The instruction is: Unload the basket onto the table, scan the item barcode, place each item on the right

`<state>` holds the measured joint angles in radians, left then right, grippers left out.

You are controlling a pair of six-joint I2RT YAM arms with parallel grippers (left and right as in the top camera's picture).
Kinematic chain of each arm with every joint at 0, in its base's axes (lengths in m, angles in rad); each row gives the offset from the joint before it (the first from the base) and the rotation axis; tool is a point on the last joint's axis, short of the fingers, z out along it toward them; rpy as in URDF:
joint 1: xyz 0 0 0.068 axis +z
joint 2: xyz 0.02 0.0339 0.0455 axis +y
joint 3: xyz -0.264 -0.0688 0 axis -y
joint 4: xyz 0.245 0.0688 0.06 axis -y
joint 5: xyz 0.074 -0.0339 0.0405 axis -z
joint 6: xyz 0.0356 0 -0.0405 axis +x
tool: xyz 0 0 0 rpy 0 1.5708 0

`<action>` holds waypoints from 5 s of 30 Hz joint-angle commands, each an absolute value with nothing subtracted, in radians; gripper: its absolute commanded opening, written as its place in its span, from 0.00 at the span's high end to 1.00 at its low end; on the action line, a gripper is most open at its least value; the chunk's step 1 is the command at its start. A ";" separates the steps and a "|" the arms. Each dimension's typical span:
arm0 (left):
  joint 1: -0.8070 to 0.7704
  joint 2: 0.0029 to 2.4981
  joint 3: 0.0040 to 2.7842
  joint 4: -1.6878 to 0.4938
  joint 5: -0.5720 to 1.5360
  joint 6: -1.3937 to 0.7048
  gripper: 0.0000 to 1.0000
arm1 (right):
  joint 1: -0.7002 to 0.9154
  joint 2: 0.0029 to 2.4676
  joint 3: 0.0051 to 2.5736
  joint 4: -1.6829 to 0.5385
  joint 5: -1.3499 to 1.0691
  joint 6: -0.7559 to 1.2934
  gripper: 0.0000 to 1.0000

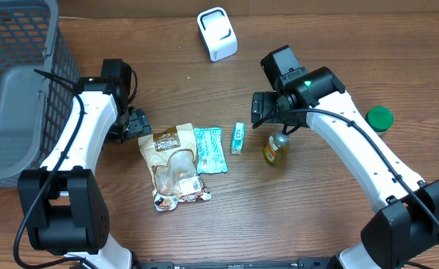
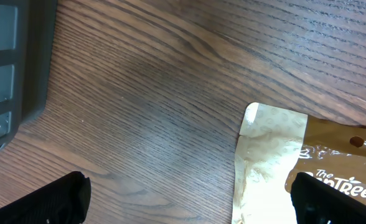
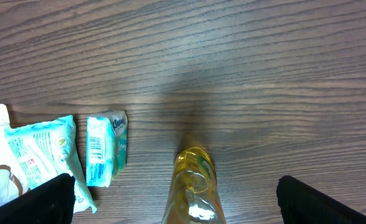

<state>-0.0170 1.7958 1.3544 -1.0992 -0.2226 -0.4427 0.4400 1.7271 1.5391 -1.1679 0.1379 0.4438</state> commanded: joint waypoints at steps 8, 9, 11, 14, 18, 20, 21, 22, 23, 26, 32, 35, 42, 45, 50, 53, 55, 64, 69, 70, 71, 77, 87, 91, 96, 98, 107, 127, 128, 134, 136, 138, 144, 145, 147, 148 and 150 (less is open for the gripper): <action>-0.014 1.806 1.354 -1.098 -0.243 -0.450 0.01 | 0.437 1.711 1.557 -1.260 0.139 0.445 0.00; -0.014 1.806 1.354 -1.098 -0.243 -0.450 0.00 | 0.437 1.711 1.557 -1.287 0.124 0.442 0.00; -0.014 1.806 1.354 -1.098 -0.243 -0.450 0.00 | 0.437 1.711 1.554 -1.323 0.104 0.437 0.02; -0.014 1.806 1.354 -1.098 -0.243 -0.450 0.00 | 0.438 1.711 1.532 -1.333 0.081 0.436 0.05; -0.014 1.806 1.354 -1.098 -0.243 -0.450 0.01 | 0.438 1.711 1.477 -1.297 0.065 0.402 0.13; -0.014 1.806 1.354 -1.098 -0.243 -0.450 0.01 | 0.438 1.711 1.445 -1.266 0.065 0.401 0.17; -0.014 1.806 1.354 -1.098 -0.243 -0.450 0.01 | 0.438 1.711 1.432 -1.254 0.065 0.392 0.17; -0.014 1.806 1.354 -1.098 -0.243 -0.450 0.00 | 0.438 1.711 1.418 -1.243 0.065 0.387 0.20; -0.014 1.806 1.354 -1.098 -0.243 -0.450 0.00 | 0.437 1.711 1.411 -1.237 0.065 0.386 0.23; -0.014 1.806 1.354 -1.098 -0.243 -0.450 0.00 | 0.437 1.711 1.401 -1.220 0.066 0.384 0.32; -0.014 1.806 1.354 -1.098 -0.243 -0.450 0.00 | 0.437 1.711 1.401 -1.190 0.066 0.423 0.49; -0.014 1.806 1.354 -1.098 -0.243 -0.450 0.00 | 0.437 1.711 1.401 -1.190 0.066 0.433 0.56; -0.014 1.806 1.354 -1.098 -0.243 -0.450 0.01 | 0.437 1.711 1.401 -1.190 0.081 0.554 0.59; -0.014 1.806 1.354 -1.098 -0.243 -0.450 0.01 | 0.437 1.711 1.401 -1.181 0.086 0.557 0.44; -0.014 1.806 1.354 -1.098 -0.243 -0.450 0.01 | 0.437 1.711 1.401 -1.175 0.088 0.542 0.19; -0.014 1.806 1.354 -1.098 -0.243 -0.450 0.00 | 0.437 1.711 1.406 -1.174 0.088 0.511 0.16; -0.014 1.806 1.354 -1.098 -0.243 -0.450 0.00 | 0.435 1.709 1.439 -1.183 0.088 0.471 0.10; -0.014 1.806 1.354 -1.098 -0.243 -0.450 0.00 | 0.435 1.705 1.651 -1.282 0.088 0.439 0.00; -0.014 1.806 1.354 -1.098 -0.243 -0.450 0.00 | 0.435 1.706 1.642 -1.282 0.088 0.439 0.00; -0.014 1.806 1.354 -1.098 -0.243 -0.450 0.00 | 0.435 1.707 1.639 -1.282 0.088 0.439 0.00; -0.014 1.806 1.354 -1.098 -0.243 -0.450 0.00 | 0.435 1.708 1.638 -1.282 0.088 0.440 0.00; -0.014 1.806 1.354 -1.098 -0.243 -0.450 0.01 | 0.435 1.711 1.615 -1.292 0.088 0.440 0.00; -0.014 1.806 1.354 -1.098 -0.243 -0.450 0.00 | 0.436 1.711 1.475 -1.249 0.083 0.441 0.00; -0.014 1.806 1.354 -1.098 -0.243 -0.450 0.00 | 0.436 1.711 1.401 -1.203 0.084 0.441 0.00; -0.014 1.806 1.354 -1.098 -0.243 -0.450 0.01 | 0.436 1.711 1.328 -1.153 0.083 0.441 0.03; -0.014 1.806 1.354 -1.098 -0.243 -0.450 0.00 | 0.436 1.711 1.320 -1.153 0.083 0.441 0.05; -0.014 1.806 1.354 -1.098 -0.243 -0.450 0.01 | 0.436 1.711 1.318 -1.153 0.057 0.440 0.28; -0.014 1.806 1.354 -1.098 -0.243 -0.450 0.00 | 0.437 1.679 1.379 -1.171 0.027 0.441 0.26; -0.014 1.806 1.354 -1.098 -0.243 -0.450 0.01 | 0.437 1.679 1.379 -1.171 0.020 0.440 0.26; -0.014 1.806 1.354 -1.098 -0.243 -0.450 0.01 | 0.438 1.680 1.361 -1.165 0.021 0.440 0.26; -0.014 1.806 1.354 -1.098 -0.243 -0.450 0.00 | 0.438 1.680 1.345 -1.151 0.021 0.440 0.26; -0.014 1.806 1.354 -1.098 -0.243 -0.450 0.00 | 0.438 1.681 1.342 -1.147 0.027 0.440 0.30; -0.014 1.806 1.354 -1.098 -0.243 -0.450 0.01 | 0.438 1.681 1.342 -1.149 0.032 0.440 0.36; -0.014 1.806 1.354 -1.098 -0.243 -0.450 0.01 | 0.438 1.681 1.342 -1.152 0.032 0.440 0.36; -0.014 1.806 1.354 -1.098 -0.243 -0.450 0.01 | 0.438 1.681 1.342 -1.156 0.032 0.440 0.36; -0.014 1.806 1.354 -1.098 -0.243 -0.450 0.01 | 0.438 1.681 1.342 -1.157 0.032 0.440 0.36; -0.014 1.806 1.354 -1.098 -0.243 -0.450 0.01 | 0.438 1.681 1.342 -1.156 0.032 0.440 0.36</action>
